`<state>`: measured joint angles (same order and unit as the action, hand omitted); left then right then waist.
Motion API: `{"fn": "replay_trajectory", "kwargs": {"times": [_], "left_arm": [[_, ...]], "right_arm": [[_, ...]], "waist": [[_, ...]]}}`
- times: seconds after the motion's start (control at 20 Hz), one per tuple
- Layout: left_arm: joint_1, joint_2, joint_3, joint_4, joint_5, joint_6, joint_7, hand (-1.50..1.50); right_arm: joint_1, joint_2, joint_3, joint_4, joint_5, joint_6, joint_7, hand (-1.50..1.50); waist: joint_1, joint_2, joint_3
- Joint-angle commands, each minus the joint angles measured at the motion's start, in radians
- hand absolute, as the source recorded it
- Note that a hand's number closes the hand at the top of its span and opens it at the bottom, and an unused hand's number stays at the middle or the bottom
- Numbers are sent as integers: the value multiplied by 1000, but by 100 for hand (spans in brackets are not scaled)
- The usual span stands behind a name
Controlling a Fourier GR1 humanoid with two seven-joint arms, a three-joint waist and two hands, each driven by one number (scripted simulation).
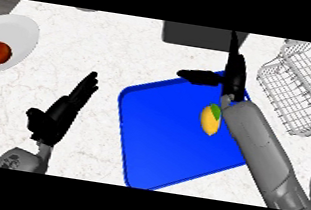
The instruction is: Pick the lemon from the tray and place it in the tiered basket
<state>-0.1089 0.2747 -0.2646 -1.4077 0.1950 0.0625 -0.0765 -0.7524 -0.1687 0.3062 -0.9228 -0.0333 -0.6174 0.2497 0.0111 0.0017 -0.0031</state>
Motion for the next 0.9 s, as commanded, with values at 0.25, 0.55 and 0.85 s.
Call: {"fn": "replay_trajectory", "kwargs": {"times": [0.25, 0.55, 0.85], "left_arm": [[6, 5, 6, 42, -5, -17, -25, 0], [10, -4, 21, 52, -3, -11, -40, 0], [15, -14, 26, 34, -10, -19, -43, 0]], "right_arm": [[-196, -199, 284, 117, 150, 503, 494, -150], [-355, -162, 322, 43, 62, 873, 791, -150], [-339, -163, 291, -94, 8, 939, 997, -150]], "waist": [[-15, -19, -8], [-19, -17, -1], [-24, -11, 2]]}}
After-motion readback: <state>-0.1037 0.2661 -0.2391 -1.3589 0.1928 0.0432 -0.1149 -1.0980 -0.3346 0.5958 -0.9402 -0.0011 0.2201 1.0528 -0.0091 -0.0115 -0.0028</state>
